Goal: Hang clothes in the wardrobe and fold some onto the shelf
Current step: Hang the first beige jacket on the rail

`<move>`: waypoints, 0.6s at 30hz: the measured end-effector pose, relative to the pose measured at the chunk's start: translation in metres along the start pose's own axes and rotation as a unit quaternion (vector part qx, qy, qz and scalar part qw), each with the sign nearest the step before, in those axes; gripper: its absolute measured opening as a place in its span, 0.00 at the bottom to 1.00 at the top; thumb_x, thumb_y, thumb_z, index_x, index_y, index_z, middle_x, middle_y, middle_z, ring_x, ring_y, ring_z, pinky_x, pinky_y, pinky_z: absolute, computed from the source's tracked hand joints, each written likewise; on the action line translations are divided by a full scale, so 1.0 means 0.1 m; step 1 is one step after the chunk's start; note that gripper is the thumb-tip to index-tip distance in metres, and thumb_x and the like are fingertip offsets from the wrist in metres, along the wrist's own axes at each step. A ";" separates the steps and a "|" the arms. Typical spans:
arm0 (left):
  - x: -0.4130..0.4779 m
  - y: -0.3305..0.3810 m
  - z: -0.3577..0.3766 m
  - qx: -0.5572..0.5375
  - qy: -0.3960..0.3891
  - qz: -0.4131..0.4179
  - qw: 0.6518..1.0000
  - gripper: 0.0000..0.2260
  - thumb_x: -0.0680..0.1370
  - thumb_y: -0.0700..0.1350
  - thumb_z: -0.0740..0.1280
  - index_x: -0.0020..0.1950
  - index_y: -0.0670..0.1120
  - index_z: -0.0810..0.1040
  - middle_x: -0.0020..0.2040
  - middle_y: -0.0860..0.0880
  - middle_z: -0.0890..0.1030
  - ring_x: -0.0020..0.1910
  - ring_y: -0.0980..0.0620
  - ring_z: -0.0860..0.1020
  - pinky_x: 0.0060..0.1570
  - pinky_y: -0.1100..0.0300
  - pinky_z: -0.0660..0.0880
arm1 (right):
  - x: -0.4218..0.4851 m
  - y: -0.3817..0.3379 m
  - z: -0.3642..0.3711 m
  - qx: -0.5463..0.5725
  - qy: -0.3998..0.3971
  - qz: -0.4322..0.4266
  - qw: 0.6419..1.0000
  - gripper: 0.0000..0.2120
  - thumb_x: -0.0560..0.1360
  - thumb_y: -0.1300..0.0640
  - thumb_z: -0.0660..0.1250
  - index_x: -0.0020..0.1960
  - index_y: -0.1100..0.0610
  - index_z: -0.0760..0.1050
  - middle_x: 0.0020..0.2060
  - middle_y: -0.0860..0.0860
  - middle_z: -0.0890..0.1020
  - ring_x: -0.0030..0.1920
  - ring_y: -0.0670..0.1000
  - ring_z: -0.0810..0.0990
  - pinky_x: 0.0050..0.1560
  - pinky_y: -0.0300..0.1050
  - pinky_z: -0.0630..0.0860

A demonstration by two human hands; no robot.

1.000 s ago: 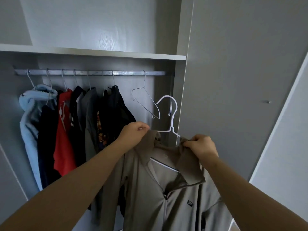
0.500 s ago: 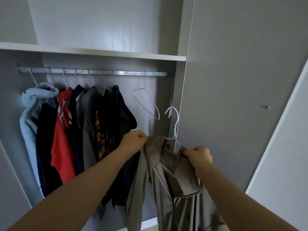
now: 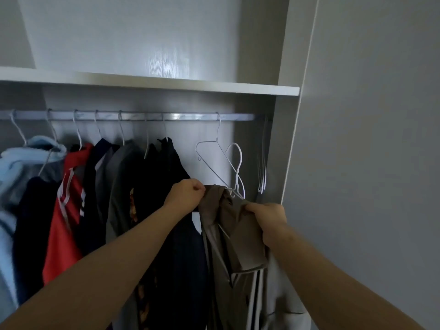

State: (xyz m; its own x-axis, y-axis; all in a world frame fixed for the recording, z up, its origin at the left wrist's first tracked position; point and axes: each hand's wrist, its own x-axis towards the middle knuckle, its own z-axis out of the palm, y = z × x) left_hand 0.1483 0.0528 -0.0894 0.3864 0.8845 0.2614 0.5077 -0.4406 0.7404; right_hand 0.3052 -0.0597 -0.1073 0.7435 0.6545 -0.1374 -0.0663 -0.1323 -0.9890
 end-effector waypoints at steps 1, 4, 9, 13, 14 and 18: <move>0.19 -0.04 -0.04 0.009 0.001 0.002 1.000 0.09 0.77 0.43 0.62 0.41 0.53 0.77 0.44 0.53 0.78 0.45 0.53 0.76 0.48 0.59 0.74 | 0.13 -0.09 0.14 0.008 -0.002 0.002 1.000 0.14 0.64 0.59 0.76 0.40 0.69 0.78 0.37 0.61 0.81 0.38 0.59 0.80 0.40 0.49 0.79; 0.70 -0.10 -0.17 0.017 0.015 0.011 1.000 0.08 0.77 0.43 0.62 0.41 0.53 0.77 0.45 0.53 0.79 0.46 0.53 0.77 0.47 0.62 0.71 | 0.48 -0.40 0.51 0.033 -0.003 0.004 0.999 0.12 0.64 0.59 0.75 0.40 0.65 0.76 0.41 0.62 0.81 0.42 0.60 0.81 0.42 0.49 0.79; 1.39 -0.21 -0.41 -0.006 0.031 0.015 0.999 0.08 0.76 0.43 0.62 0.41 0.53 0.78 0.44 0.53 0.79 0.47 0.53 0.77 0.47 0.63 0.69 | 0.94 -0.87 1.07 0.060 -0.010 -0.011 0.998 0.12 0.66 0.57 0.75 0.42 0.61 0.74 0.42 0.57 0.80 0.40 0.55 0.78 0.39 0.43 0.74; 1.77 -0.34 -0.54 -0.022 0.054 0.023 0.998 0.08 0.76 0.41 0.63 0.41 0.52 0.78 0.46 0.53 0.79 0.46 0.55 0.76 0.47 0.65 0.67 | 1.23 -1.09 1.52 0.068 -0.011 -0.016 0.997 0.17 0.66 0.57 0.74 0.51 0.63 0.74 0.47 0.59 0.79 0.45 0.58 0.79 0.47 0.48 0.77; 1.85 -0.38 -0.56 -0.024 0.057 0.022 0.998 0.08 0.76 0.42 0.63 0.41 0.52 0.78 0.46 0.52 0.79 0.46 0.55 0.76 0.47 0.65 0.67 | 1.29 -1.13 1.62 0.064 -0.016 -0.014 0.998 0.17 0.67 0.57 0.73 0.51 0.63 0.74 0.47 0.59 0.79 0.45 0.58 0.79 0.46 0.48 0.78; 2.00 -0.55 -0.59 -0.030 0.062 0.006 0.998 0.07 0.77 0.43 0.63 0.46 0.51 0.80 0.50 0.51 0.81 0.48 0.54 0.76 0.48 0.64 0.68 | 1.46 -1.20 1.98 0.051 -0.034 -0.009 0.998 0.11 0.67 0.57 0.72 0.40 0.62 0.72 0.38 0.57 0.78 0.41 0.56 0.79 0.41 0.47 0.78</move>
State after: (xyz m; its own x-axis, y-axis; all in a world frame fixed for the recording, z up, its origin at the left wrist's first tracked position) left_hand 0.1527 0.2632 -0.0409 0.2928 0.8929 0.3420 0.4545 -0.4446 0.7718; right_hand 0.2899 0.1993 -0.0196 0.6986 0.7056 -0.1186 -0.1223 -0.0456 -0.9915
